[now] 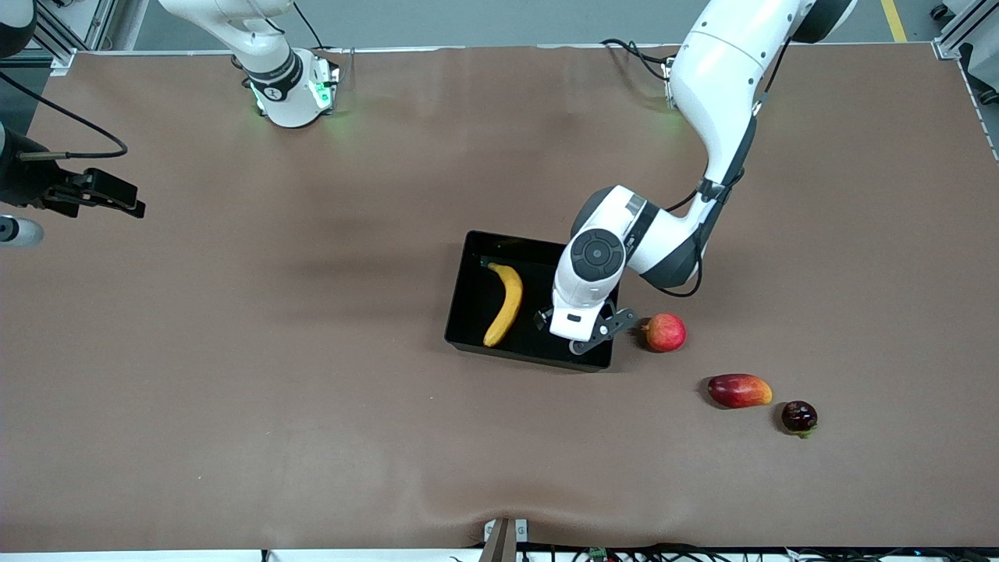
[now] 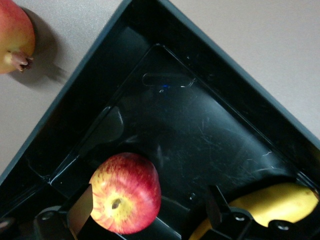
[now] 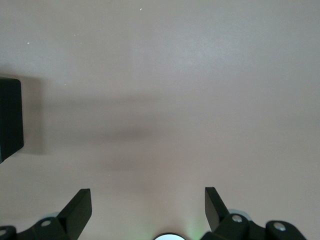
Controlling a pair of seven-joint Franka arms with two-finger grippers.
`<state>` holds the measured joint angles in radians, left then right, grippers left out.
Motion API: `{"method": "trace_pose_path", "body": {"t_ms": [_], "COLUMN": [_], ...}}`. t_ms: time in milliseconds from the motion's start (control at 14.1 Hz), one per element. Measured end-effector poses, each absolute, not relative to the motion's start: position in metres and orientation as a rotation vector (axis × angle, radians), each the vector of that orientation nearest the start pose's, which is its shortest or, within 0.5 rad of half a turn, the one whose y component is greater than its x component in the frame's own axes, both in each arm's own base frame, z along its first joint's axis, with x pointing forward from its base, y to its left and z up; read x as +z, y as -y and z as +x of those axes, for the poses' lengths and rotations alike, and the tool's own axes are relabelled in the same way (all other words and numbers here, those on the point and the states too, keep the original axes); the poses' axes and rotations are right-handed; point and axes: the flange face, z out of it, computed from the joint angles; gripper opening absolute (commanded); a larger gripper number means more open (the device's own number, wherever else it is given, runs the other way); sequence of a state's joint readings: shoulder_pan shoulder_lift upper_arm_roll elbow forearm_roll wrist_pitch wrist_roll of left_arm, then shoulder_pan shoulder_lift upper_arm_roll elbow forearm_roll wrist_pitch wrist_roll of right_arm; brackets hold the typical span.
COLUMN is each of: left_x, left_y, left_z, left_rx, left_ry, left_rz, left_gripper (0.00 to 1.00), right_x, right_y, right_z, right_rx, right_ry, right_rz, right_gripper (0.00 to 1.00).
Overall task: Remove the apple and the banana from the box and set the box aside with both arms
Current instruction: 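Reach the left gripper into the black tray and grasp the red apple, then lift the apple out with the left gripper and set it beside the mango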
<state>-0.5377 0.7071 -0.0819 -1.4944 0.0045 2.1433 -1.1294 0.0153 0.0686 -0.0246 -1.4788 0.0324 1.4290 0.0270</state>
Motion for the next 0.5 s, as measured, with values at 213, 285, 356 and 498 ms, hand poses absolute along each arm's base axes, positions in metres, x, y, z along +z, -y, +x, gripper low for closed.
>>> {"method": "trace_pose_path", "body": {"t_ms": [213, 285, 356, 498], "left_x": [0.235, 0.229, 0.223, 0.218], "left_y": [0.401, 0.400, 0.400, 0.398], "left_z": [0.580, 0.579, 0.577, 0.575], "left_rx": [0.139, 0.149, 0.159, 0.171], "left_ry": [0.809, 0.807, 0.804, 0.800], "left_rz": [-3.003, -2.996, -2.988, -2.978], "left_gripper": [1.00, 1.00, 1.00, 1.00], "right_x": [0.617, 0.617, 0.617, 0.617], "right_y": [0.001, 0.001, 0.001, 0.001], "right_z": [0.561, 0.561, 0.561, 0.561], "right_rx": [0.184, 0.184, 0.184, 0.184], "right_ry": [-0.052, -0.052, -0.052, -0.052], "right_rz": [-3.106, -3.106, -3.106, -3.106], "right_gripper": [1.00, 1.00, 1.00, 1.00]}}
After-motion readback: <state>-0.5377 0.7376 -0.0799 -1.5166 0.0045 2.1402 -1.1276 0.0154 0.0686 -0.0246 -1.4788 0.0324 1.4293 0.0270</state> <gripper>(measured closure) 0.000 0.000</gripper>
